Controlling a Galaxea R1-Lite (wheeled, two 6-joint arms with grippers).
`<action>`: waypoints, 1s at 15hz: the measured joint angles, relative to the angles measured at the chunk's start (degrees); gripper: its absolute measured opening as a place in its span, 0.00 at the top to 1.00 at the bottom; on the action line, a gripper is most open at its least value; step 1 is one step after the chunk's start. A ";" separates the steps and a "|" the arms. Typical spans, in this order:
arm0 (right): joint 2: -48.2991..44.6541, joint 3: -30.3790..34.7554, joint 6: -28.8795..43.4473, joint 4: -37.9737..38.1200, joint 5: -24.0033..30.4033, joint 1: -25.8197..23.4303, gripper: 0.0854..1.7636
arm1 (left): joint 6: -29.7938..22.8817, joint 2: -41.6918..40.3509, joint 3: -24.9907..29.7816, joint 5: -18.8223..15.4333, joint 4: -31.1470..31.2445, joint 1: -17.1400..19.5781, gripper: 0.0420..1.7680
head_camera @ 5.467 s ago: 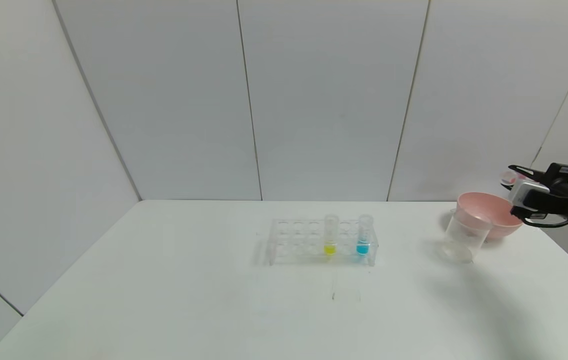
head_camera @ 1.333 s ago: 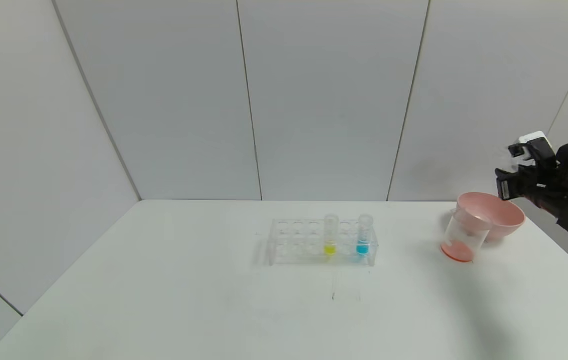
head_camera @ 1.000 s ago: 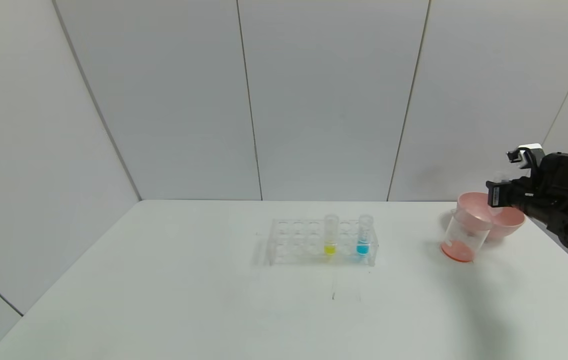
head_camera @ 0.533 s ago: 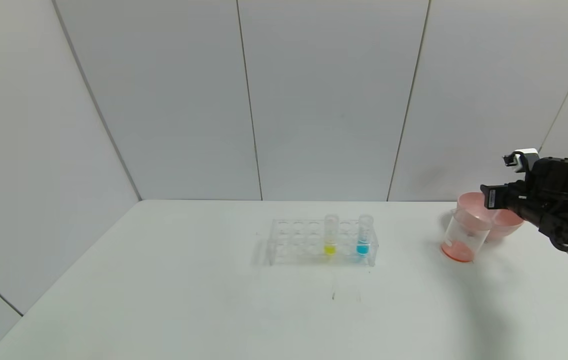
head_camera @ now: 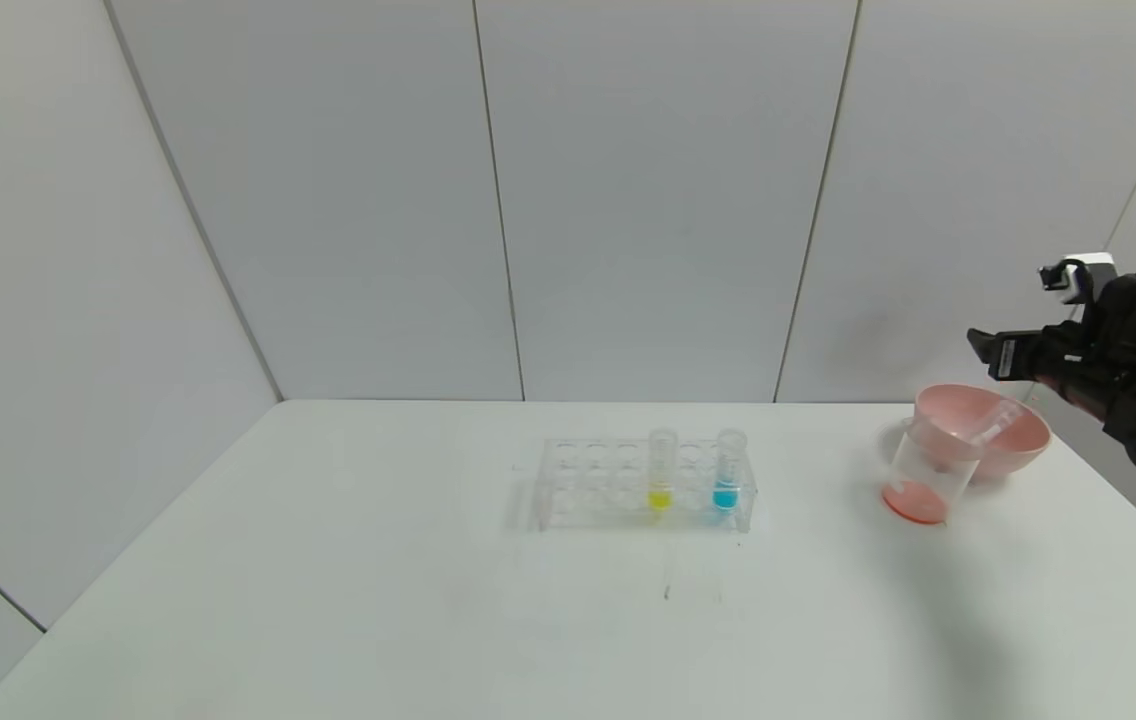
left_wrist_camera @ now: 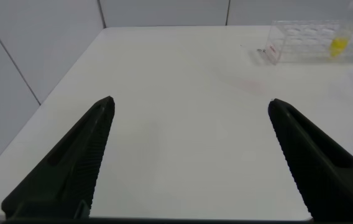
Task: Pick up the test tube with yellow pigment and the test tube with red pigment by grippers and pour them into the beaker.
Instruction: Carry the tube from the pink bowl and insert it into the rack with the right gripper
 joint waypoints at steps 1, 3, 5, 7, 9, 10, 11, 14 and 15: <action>-2.10 -0.33 2.39 2.79 0.00 0.56 0.17 | 0.02 0.00 0.00 0.00 0.00 0.02 0.00; -6.89 -0.83 8.97 12.26 -0.02 2.35 0.14 | 0.00 0.00 0.00 0.00 0.00 0.02 0.00; -12.70 -0.50 15.02 19.80 -0.09 5.18 0.12 | 0.00 0.00 0.00 0.00 0.00 0.02 0.00; -18.66 2.89 18.14 23.33 -0.41 9.85 0.10 | 0.00 0.00 0.00 0.00 0.00 0.02 0.00; -23.67 7.86 19.04 23.87 -3.36 16.03 0.08 | 0.00 0.00 0.00 0.00 0.00 0.00 0.00; -25.91 10.58 19.19 23.84 -5.80 19.65 0.08 | 0.00 0.00 0.00 0.00 0.00 0.00 0.00; -27.65 12.98 19.24 23.38 -8.06 23.22 0.07 | 0.00 0.00 0.00 0.00 0.00 0.00 0.00; -31.45 22.88 19.32 16.02 -15.80 34.76 0.06 | 0.00 0.00 0.00 0.00 0.00 0.02 0.00; -32.28 26.60 19.32 12.32 -18.26 39.00 0.06 | 0.00 0.00 0.00 0.00 0.00 0.02 0.00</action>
